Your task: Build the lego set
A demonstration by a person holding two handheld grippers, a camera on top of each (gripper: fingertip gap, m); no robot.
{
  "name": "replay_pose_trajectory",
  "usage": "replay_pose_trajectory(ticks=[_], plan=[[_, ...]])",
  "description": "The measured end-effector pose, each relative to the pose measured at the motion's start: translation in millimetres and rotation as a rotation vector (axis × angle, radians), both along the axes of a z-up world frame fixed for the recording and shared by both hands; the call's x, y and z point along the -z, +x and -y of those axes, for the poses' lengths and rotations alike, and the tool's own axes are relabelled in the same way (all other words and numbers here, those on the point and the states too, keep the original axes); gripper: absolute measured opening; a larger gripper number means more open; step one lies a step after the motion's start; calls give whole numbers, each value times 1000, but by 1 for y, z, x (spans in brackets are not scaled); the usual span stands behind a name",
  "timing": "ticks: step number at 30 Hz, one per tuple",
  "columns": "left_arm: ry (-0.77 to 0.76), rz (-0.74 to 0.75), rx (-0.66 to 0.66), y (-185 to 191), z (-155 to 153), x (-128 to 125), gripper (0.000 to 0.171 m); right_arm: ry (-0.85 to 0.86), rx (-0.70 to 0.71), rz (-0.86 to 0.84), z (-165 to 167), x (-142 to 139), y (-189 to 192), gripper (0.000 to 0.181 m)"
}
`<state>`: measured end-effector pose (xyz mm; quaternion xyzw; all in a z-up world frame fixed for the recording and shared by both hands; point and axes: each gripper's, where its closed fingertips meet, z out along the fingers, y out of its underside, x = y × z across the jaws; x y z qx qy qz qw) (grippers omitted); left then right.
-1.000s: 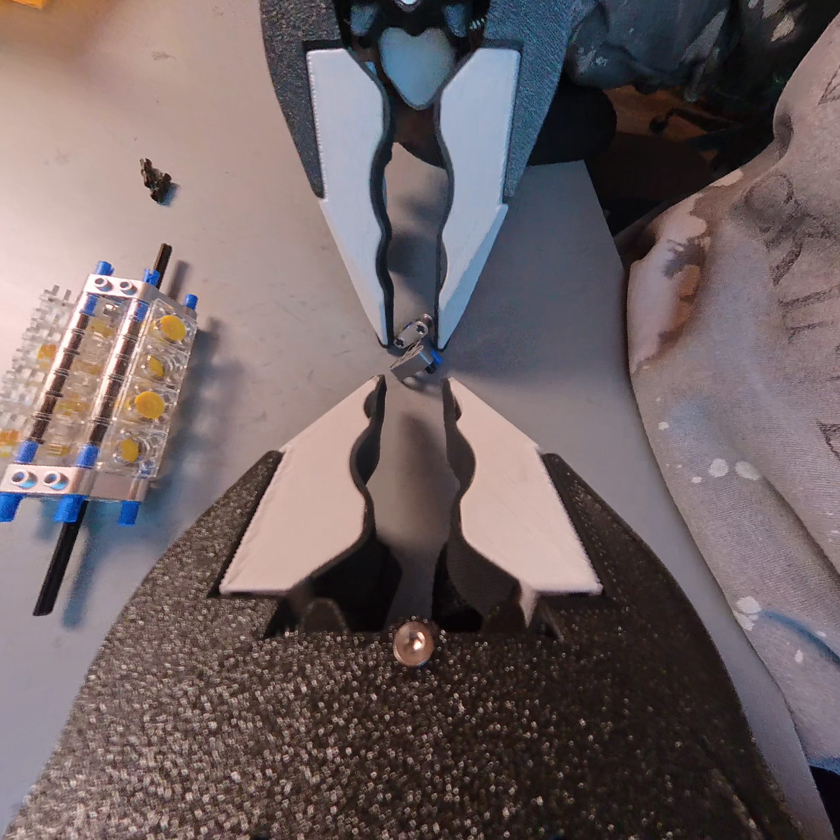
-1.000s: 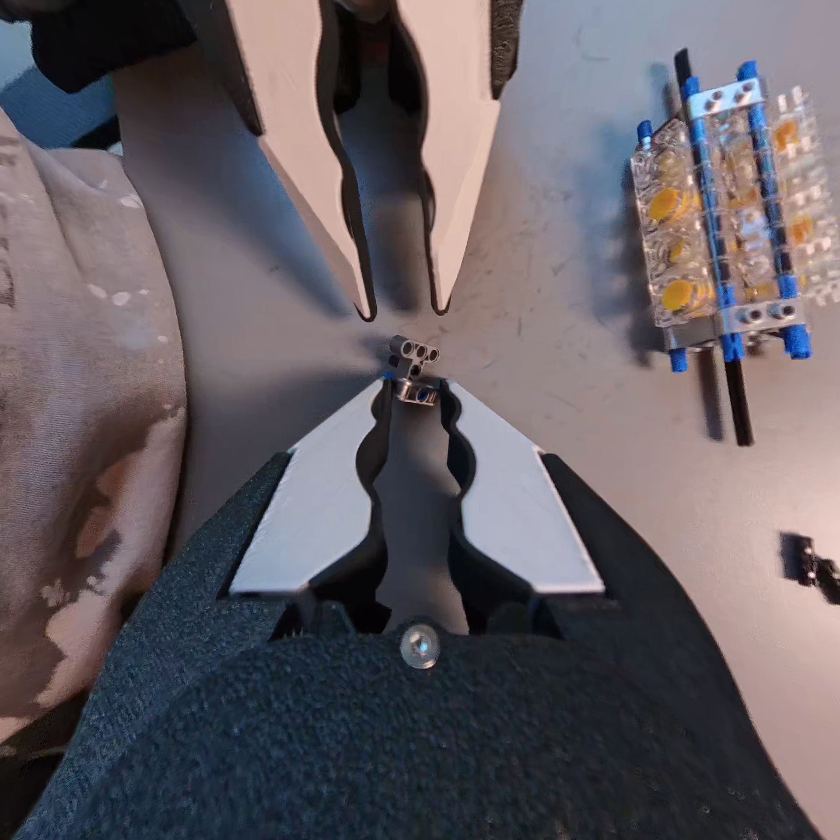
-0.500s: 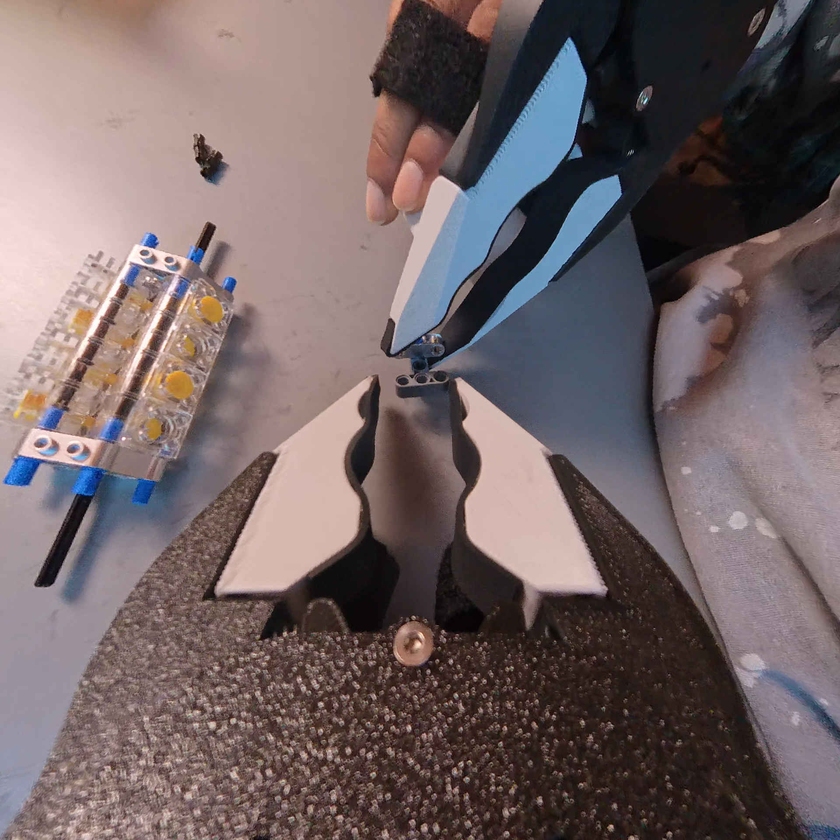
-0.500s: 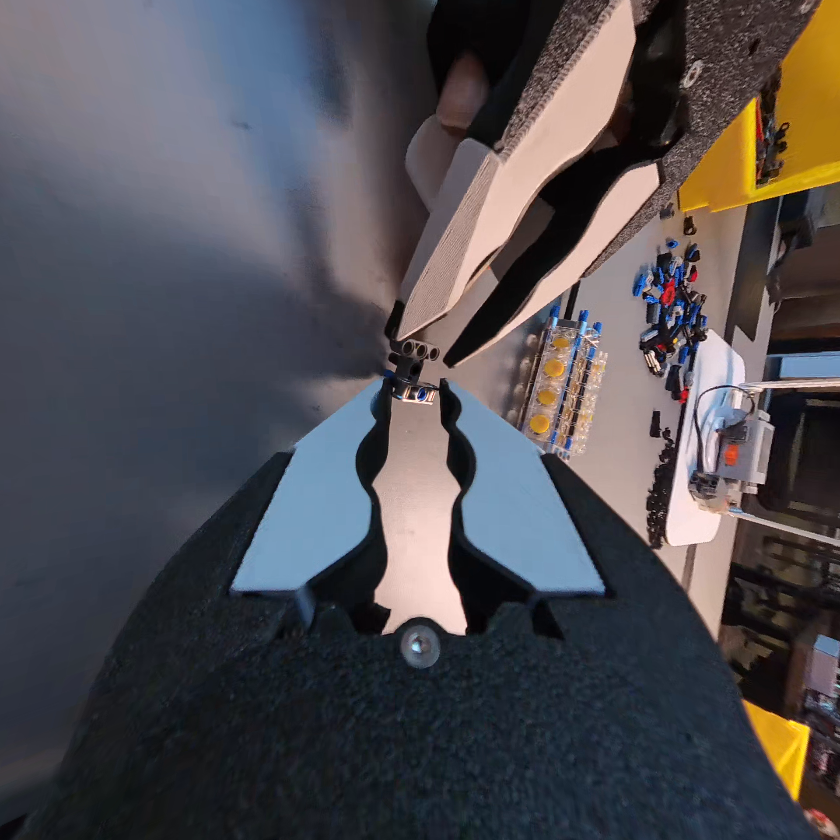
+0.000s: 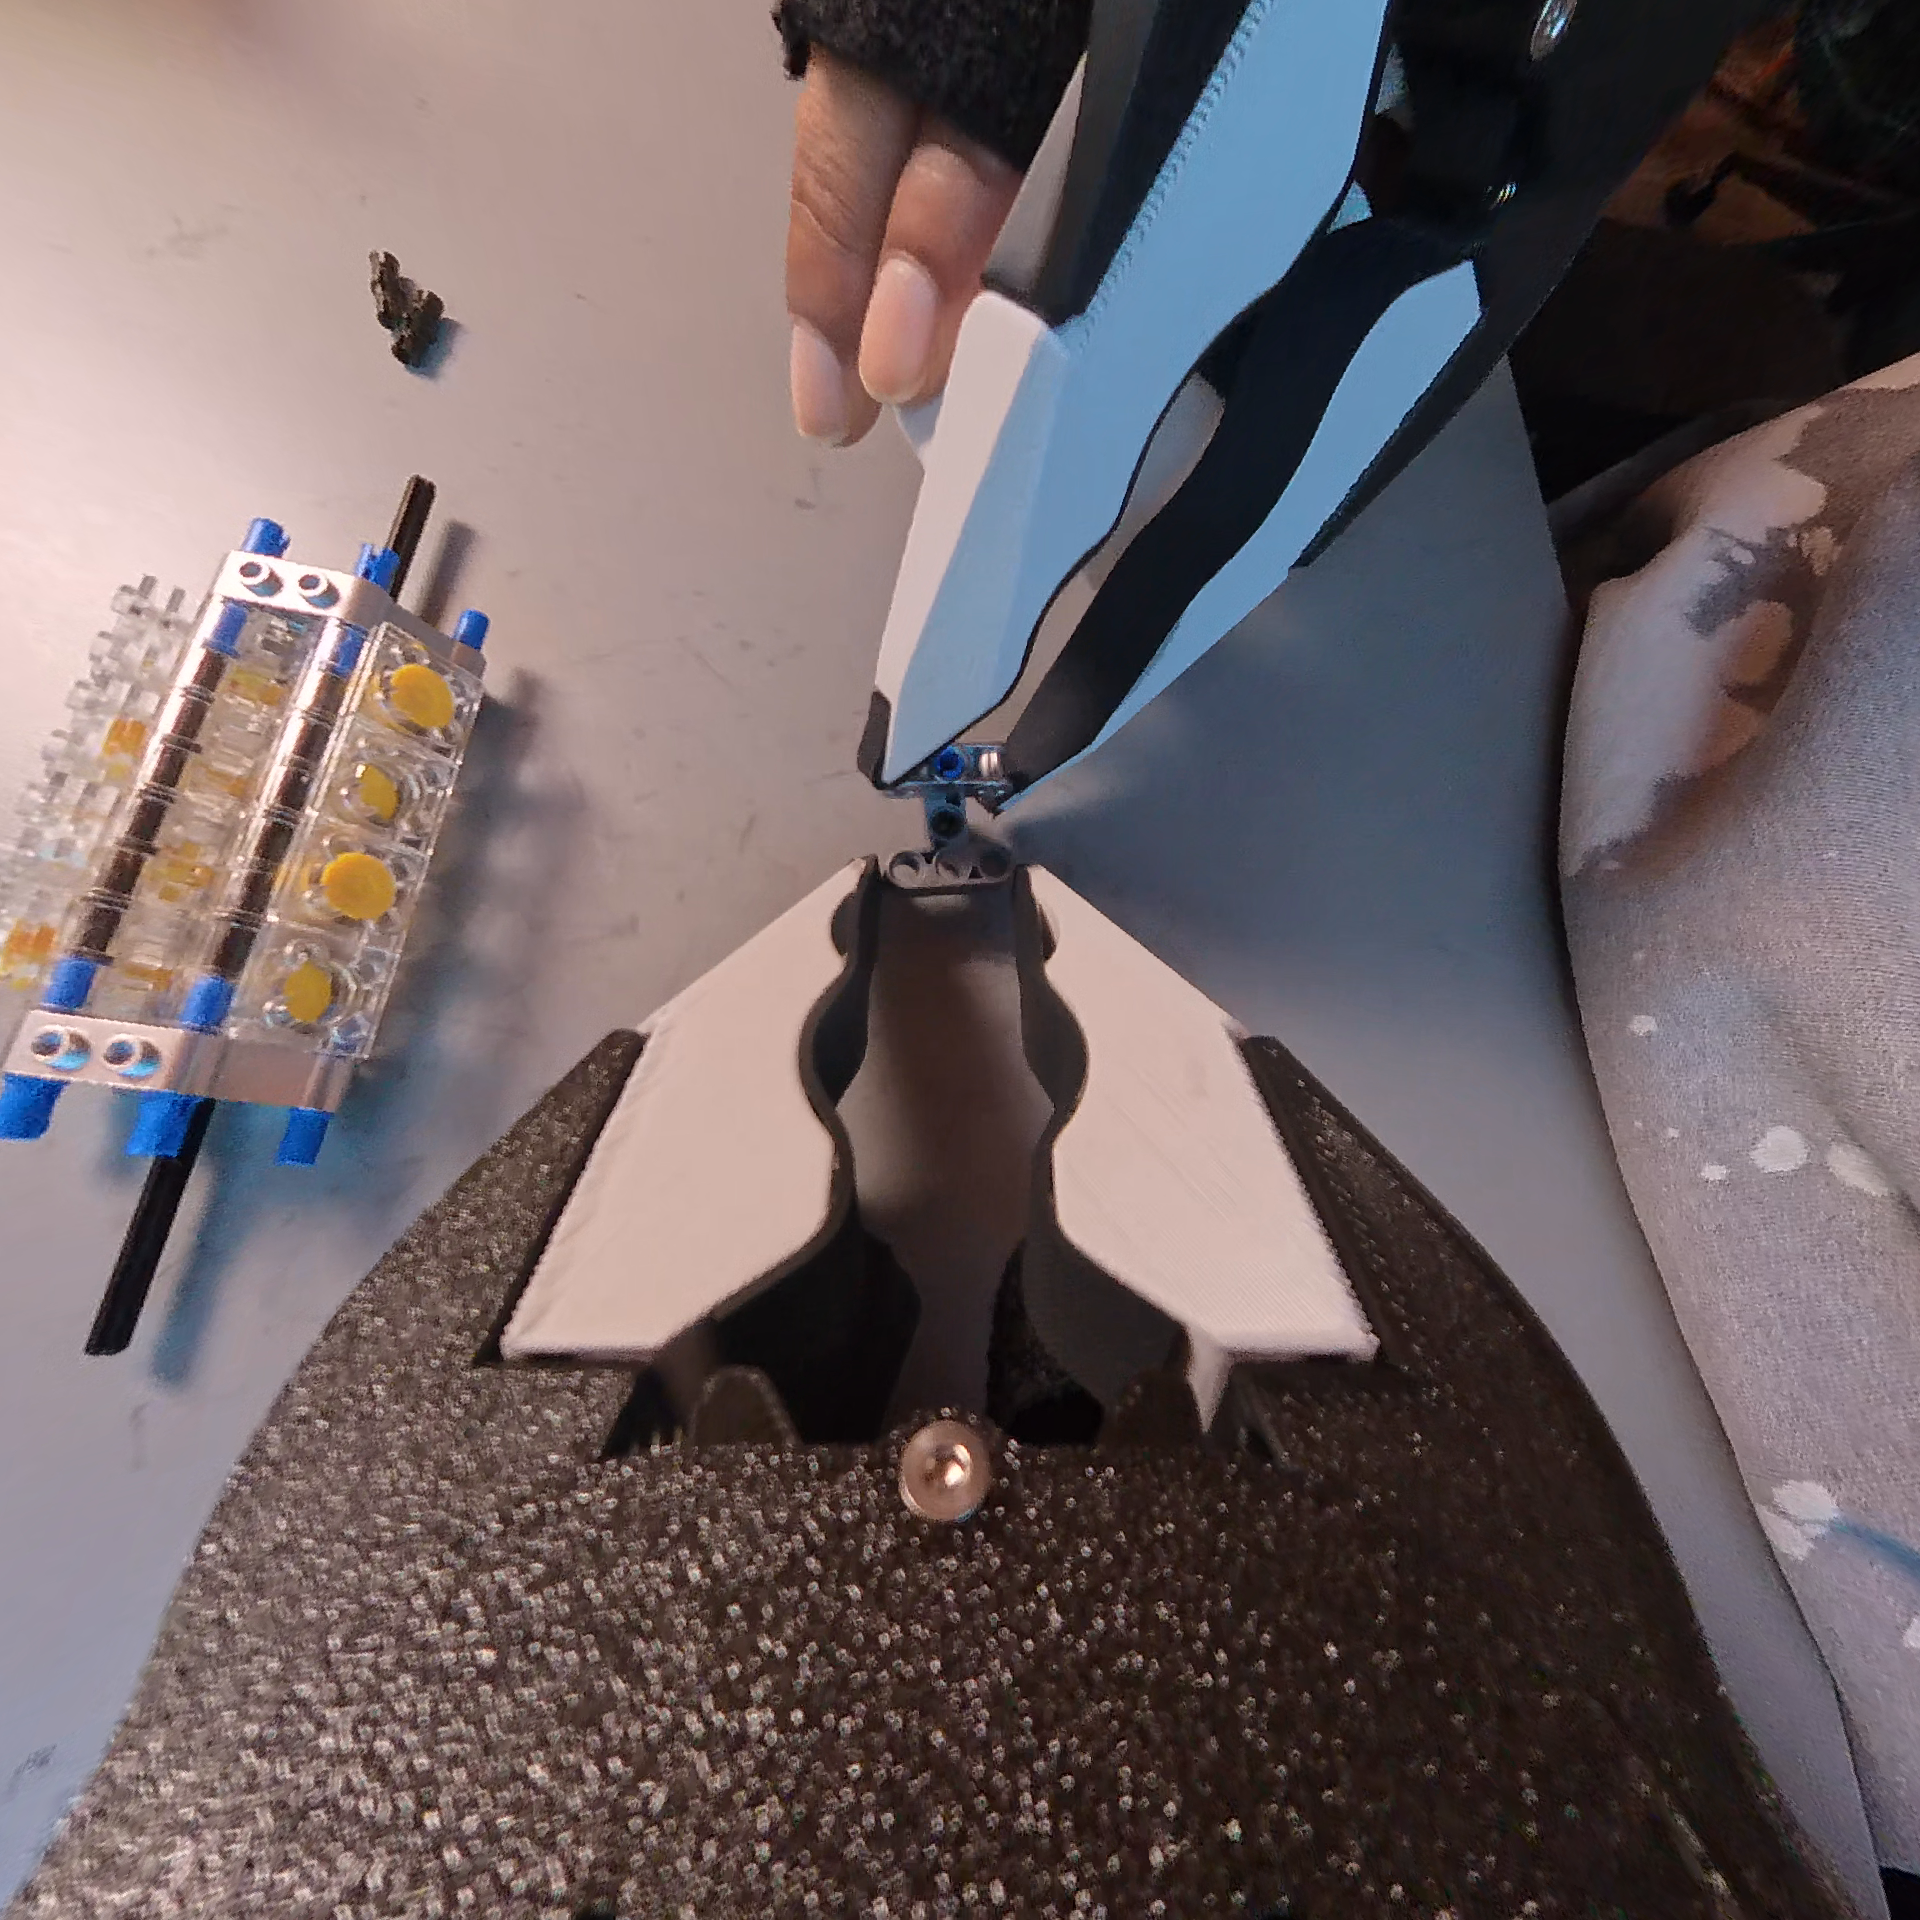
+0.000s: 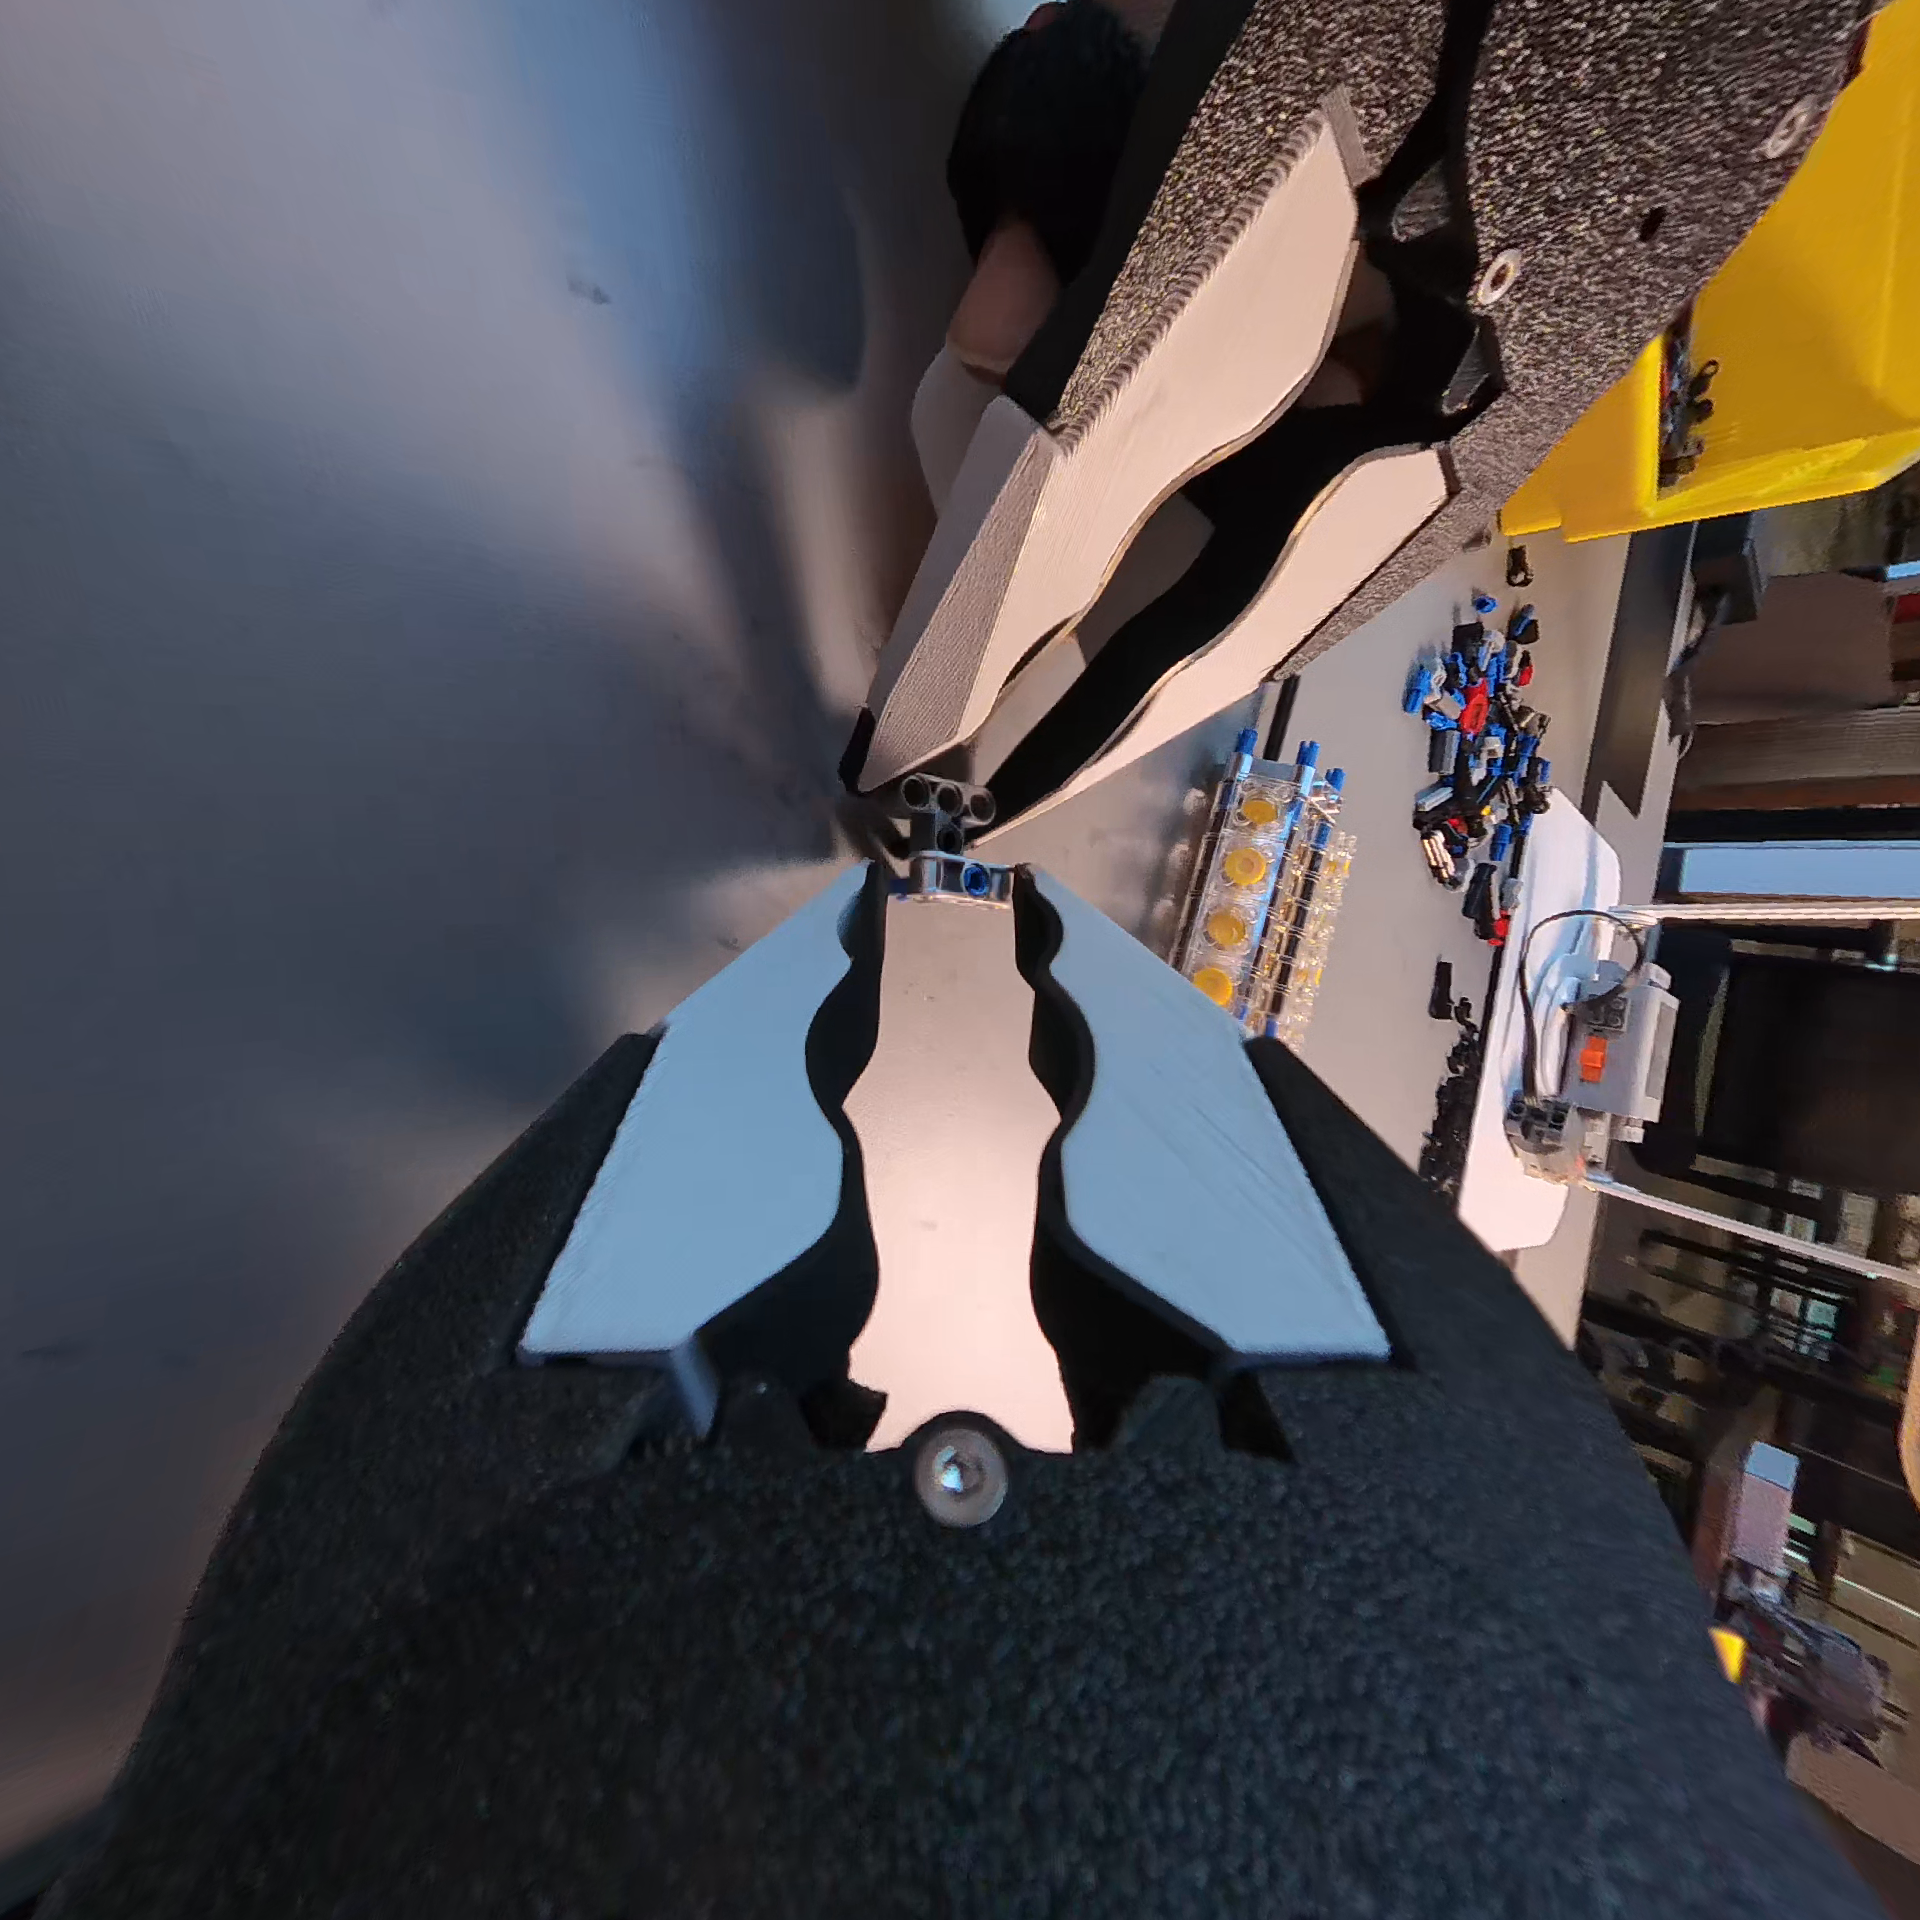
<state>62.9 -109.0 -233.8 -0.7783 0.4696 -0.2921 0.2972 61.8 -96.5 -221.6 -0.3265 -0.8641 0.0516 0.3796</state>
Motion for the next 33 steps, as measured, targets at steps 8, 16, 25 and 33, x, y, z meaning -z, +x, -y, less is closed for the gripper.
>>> replay_pose_trajectory(ticks=[8,16,25,33], plan=[[14,-10,7,-1,0,0,24,-122,54,-31,-2,-3,4,23],[17,-14,15,-2,1,0,26,-277,79,-57,3,-9,10,29],[50,-17,1,-31,-8,-14,29,-596,471,-68,-104,-13,58,28],[74,-25,-49,-42,-20,-10,29,-663,567,-37,-129,10,54,13]])
